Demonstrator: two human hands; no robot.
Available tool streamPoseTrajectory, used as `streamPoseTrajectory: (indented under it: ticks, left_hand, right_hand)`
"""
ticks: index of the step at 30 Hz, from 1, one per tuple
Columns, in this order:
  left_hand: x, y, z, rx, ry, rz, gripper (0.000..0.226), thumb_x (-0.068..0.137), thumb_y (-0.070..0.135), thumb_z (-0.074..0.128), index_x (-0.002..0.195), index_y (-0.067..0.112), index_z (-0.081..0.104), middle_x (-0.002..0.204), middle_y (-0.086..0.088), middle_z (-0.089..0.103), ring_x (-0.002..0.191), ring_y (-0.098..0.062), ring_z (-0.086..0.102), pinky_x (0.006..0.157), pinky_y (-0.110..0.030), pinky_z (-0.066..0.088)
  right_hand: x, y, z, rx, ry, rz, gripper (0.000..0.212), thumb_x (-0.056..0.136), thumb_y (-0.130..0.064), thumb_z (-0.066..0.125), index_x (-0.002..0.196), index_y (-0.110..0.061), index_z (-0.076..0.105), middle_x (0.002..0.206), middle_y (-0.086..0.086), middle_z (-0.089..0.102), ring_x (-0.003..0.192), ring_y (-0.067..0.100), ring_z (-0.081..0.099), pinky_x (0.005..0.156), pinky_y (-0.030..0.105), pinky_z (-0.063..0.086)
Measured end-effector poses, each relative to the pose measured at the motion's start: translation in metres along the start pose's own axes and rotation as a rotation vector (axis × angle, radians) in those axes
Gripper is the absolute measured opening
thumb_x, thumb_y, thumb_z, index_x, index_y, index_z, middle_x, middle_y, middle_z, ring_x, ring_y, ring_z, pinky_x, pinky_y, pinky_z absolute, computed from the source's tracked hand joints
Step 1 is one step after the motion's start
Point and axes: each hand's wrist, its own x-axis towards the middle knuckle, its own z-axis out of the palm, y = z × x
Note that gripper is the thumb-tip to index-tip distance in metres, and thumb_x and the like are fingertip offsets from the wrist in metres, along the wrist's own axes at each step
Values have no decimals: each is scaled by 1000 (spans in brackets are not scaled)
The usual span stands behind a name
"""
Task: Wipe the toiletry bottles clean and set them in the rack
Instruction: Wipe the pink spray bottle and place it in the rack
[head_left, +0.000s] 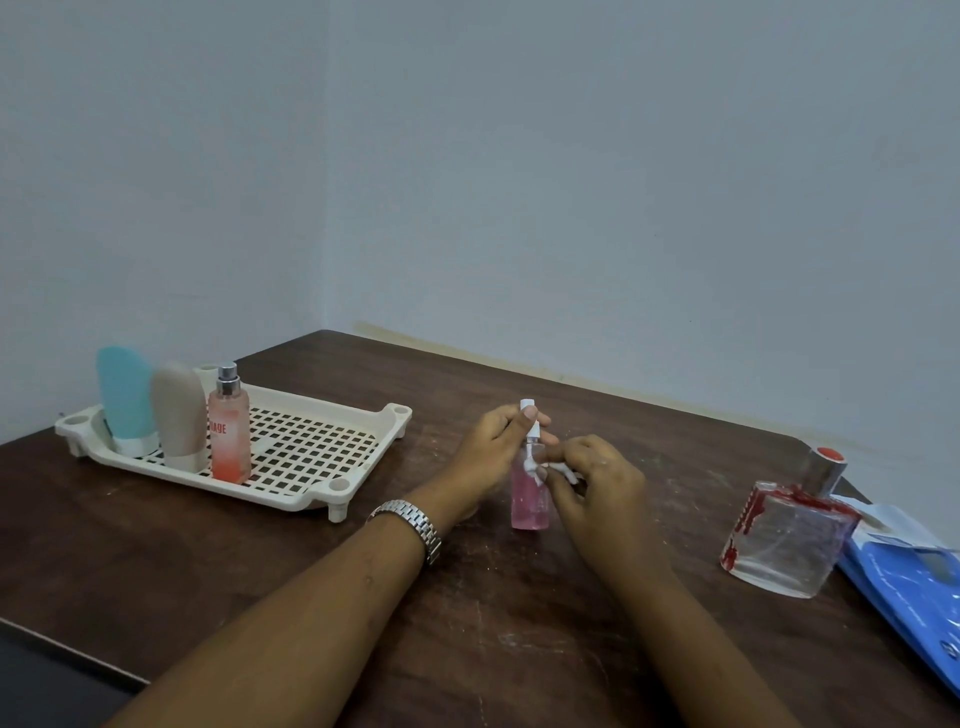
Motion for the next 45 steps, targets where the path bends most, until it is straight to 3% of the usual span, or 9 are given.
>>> streamPoseTrajectory:
  ticks: [4,8,14,18,25,30,40,45]
  left_hand:
    - [-2,2,1,-28,11,-19,29,102,30,37,99,10,58,88,-3,69,80,-15,66,78,-30,53]
    - [-2,2,1,6,41,-24,29,103,30,33,95,16,57,84,1,67,78,-11,63,77,-26,50]
    - [-5,7,4,4,-15,-4,30,104,29,33,98,13,57,81,3,64,69,-8,61,67,-19,50]
    - [-5,6,7,23,-21,20,28,103,29,34,95,17,58,80,4,62,70,-7,59,68,-21,48]
    - [-3,5,4,-20,44,-32,30,104,28,31,93,18,56,83,2,65,76,-10,60,75,-24,49]
    - [-4,6,1,-13,68,-67,29,104,28,30,98,15,56,82,5,65,74,-5,59,63,-14,45]
    - [-1,2,0,-107,-9,-10,16,95,28,54,96,13,59,84,-1,70,72,-10,67,68,-25,54]
    - [0,2,-2,-87,46,-5,15,90,26,62,96,12,62,85,-7,72,78,-15,69,74,-34,56]
  right_hand:
    - [-1,0,-2,27,-62,-13,14,79,-9,71,89,-18,74,85,-12,57,72,-3,54,61,4,42]
    - [-1,4,-4,53,-103,9,14,78,-11,72,85,-22,74,81,-12,60,73,1,57,63,10,46]
    - [2,5,-1,10,17,12,14,80,-6,70,88,-16,73,85,-7,62,73,0,55,59,5,41]
    - [3,4,0,9,76,-21,16,78,-4,71,92,-13,73,88,-2,65,76,3,57,64,8,43]
    - [-3,6,-4,74,-98,13,13,76,-13,74,84,-24,75,78,-15,60,70,2,57,60,14,48]
    - [-3,9,-7,95,-221,20,14,75,-14,74,81,-27,74,77,-16,62,73,1,58,59,13,46]
    - [1,7,-6,53,5,-17,12,79,-7,70,86,-18,73,83,-11,60,75,-2,56,65,5,42]
    - [2,7,-8,66,-59,20,11,80,-12,71,86,-21,73,80,-16,55,72,-1,55,63,7,42]
